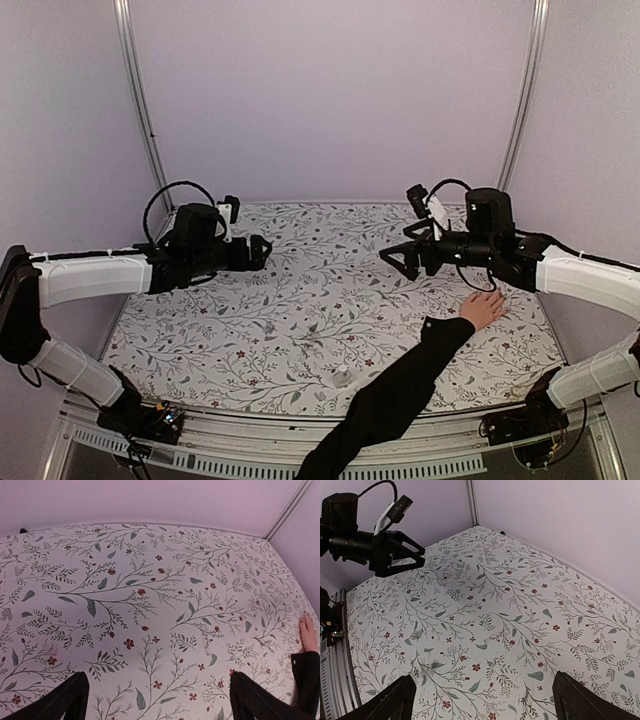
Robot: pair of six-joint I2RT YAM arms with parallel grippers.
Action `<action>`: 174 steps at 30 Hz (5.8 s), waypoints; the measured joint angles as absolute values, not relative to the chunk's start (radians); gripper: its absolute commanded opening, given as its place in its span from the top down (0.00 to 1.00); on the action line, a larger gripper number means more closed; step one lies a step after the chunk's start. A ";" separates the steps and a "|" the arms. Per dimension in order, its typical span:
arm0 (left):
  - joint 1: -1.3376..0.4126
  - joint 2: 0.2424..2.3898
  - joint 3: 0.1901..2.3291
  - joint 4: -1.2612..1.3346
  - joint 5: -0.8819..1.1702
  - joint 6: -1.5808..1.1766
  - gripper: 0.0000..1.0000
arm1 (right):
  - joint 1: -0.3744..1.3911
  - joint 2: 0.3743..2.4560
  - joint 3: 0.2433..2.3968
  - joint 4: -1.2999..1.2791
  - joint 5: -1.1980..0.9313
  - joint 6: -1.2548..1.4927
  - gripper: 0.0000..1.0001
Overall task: Paint the nails
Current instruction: Pick up the nail polish bottle from the center of the board.
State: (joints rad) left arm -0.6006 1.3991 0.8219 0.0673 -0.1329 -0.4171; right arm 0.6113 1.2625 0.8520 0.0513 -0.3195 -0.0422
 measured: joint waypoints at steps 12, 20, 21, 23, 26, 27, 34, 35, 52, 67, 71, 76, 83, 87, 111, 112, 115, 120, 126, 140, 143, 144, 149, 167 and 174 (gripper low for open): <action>-0.628 1.342 0.797 0.079 -0.089 -0.411 0.00 | 0.856 1.411 1.057 -0.289 -0.276 -0.130 0.01; -0.631 1.268 0.745 0.097 -0.047 -0.391 0.00 | 0.997 1.543 1.187 -0.466 -0.211 -0.159 0.15; -0.631 1.262 0.740 0.100 -0.043 -0.391 0.00 | 1.011 1.561 1.203 -0.485 -0.205 -0.160 0.17; -0.632 1.254 0.733 0.103 -0.038 -0.391 0.00 | 1.036 1.599 1.230 -0.518 -0.194 -0.160 0.20; -0.633 1.245 0.723 0.117 -0.038 -0.390 0.00 | 1.061 1.642 1.252 -0.557 -0.189 -0.161 0.25; -0.633 1.243 0.719 0.121 -0.038 -0.390 0.00 | 1.068 1.653 1.255 -0.567 -0.189 -0.161 0.27; -0.633 1.235 0.675 0.146 -0.038 -0.393 0.00 | 1.116 1.709 1.269 -0.614 -0.189 -0.146 0.42; -0.633 1.234 0.669 0.147 -0.038 -0.394 0.00 | 1.122 1.714 1.269 -0.616 -0.189 -0.140 0.43; -0.633 1.235 0.656 0.168 -0.038 -0.393 0.00 | 1.161 1.786 1.269 -0.634 -0.166 -0.093 0.52; -0.635 1.238 0.652 0.184 -0.055 -0.380 0.00 | 1.165 1.809 1.269 -0.653 -0.130 -0.086 0.61; -0.635 1.247 0.646 0.192 -0.056 -0.377 0.00 | 1.168 1.809 1.269 -0.656 -0.130 -0.085 0.62; -0.635 1.252 0.636 0.198 -0.056 -0.377 0.00 | 1.173 1.810 1.256 -0.657 -0.131 -0.085 0.66; -0.635 1.258 0.632 0.216 -0.059 -0.375 0.00 | 1.174 1.816 1.251 -0.661 -0.131 -0.082 0.83; -0.635 1.257 0.605 0.257 -0.058 -0.369 0.00 | 1.173 1.816 1.251 -0.659 -0.129 -0.083 0.90; -0.891 1.130 0.353 0.669 0.207 -0.152 0.07 | 1.036 1.679 1.389 -0.699 -0.171 -0.094 0.99; -0.912 1.142 0.354 0.673 0.220 -0.131 0.07 | 1.031 1.674 1.391 -0.704 -0.179 -0.094 0.99; -0.949 1.187 0.365 0.675 0.250 -0.085 0.09 | 1.021 1.665 1.407 -0.720 -0.207 -0.093 0.99; -0.999 1.275 0.439 0.662 0.259 0.001 0.15 | 1.019 1.640 1.423 -0.734 -0.258 -0.084 0.99; -1.069 1.353 0.511 0.659 0.222 0.073 0.29 | 1.019 1.621 1.430 -0.743 -0.297 -0.070 1.00; -1.116 1.460 0.596 0.615 0.060 0.109 0.52 | 1.019 1.615 1.454 -0.761 -0.300 -0.047 1.00; -1.118 1.472 0.606 0.612 0.037 0.109 0.56 | 1.019 1.615 1.458 -0.764 -0.300 -0.044 1.00; -1.118 1.475 0.608 0.612 0.032 0.109 0.58 | 1.019 1.615 1.461 -0.764 -0.300 -0.043 1.00; -1.120 1.475 0.609 0.612 0.019 0.108 0.72 | 1.018 1.615 1.469 -0.763 -0.297 -0.041 1.00; -1.142 1.474 0.608 0.654 -0.077 0.124 0.66 | 1.013 1.621 1.499 -0.767 -0.294 -0.041 1.00; -1.145 1.471 0.606 0.662 -0.084 0.131 0.63 | 1.013 1.625 1.499 -0.767 -0.294 -0.041 1.00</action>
State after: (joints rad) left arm -1.1454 1.4708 0.6056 0.6621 -0.0837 0.1307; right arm 1.0134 1.6253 1.4994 -0.7670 -0.2939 -0.0410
